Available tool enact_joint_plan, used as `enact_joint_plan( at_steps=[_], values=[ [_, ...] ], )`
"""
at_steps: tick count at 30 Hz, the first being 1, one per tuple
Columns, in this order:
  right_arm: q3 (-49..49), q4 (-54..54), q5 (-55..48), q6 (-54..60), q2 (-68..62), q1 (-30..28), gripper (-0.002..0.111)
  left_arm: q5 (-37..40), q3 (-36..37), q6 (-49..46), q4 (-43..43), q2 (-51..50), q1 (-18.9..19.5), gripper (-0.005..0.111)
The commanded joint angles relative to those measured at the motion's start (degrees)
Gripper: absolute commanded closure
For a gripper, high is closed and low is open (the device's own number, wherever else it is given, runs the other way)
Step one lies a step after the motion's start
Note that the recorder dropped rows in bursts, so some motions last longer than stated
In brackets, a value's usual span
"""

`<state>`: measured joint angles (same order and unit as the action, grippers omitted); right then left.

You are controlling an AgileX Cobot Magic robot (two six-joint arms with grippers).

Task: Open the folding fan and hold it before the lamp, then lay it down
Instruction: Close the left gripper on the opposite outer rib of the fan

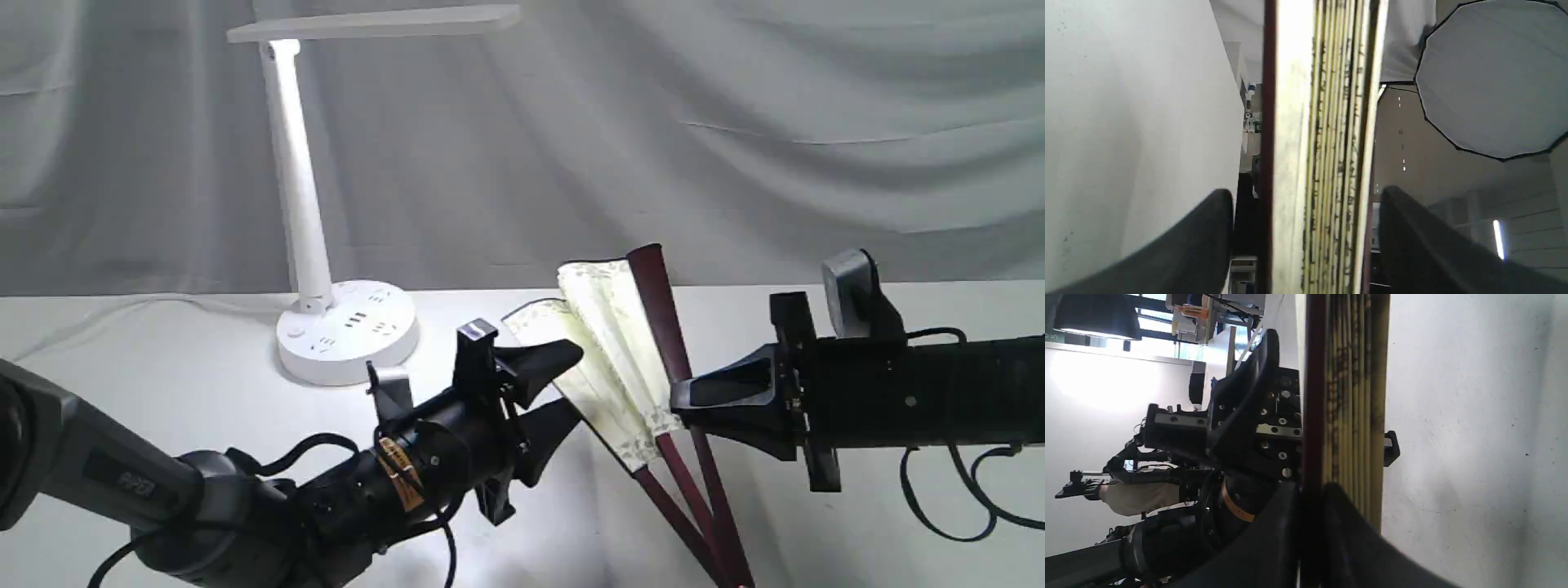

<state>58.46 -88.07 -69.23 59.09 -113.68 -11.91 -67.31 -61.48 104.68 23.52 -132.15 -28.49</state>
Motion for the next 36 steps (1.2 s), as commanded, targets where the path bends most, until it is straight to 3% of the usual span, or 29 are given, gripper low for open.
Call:
enact_joint_plan(
  at_steps=[1, 12, 24, 30, 36],
  values=[
    [-0.02, -0.74, -0.73, 0.86, 0.77, -0.08, 0.108, -1.08, -0.18, 0.28, -0.7, 0.11, -0.39, 0.054],
    [-0.02, 0.5, -0.73, 0.86, 0.65, 1.22, 0.108, -1.37, -0.18, 0.28, -0.7, 0.11, -0.49, 0.054],
    [-0.02, 0.09, -0.73, 1.78, 0.23, 1.98, 0.108, -1.37, -0.18, 0.28, -0.48, 0.11, -0.49, 0.097],
    [-0.02, 0.09, -0.73, 1.78, 0.23, 1.98, 0.108, -1.56, -0.18, 0.28, 0.87, 0.11, -0.49, 0.098],
    [-0.02, -0.08, -0.73, 1.91, 0.23, 1.98, 0.105, -2.65, -0.18, 0.44, 1.55, 0.11, -0.49, 0.107]
  ],
)
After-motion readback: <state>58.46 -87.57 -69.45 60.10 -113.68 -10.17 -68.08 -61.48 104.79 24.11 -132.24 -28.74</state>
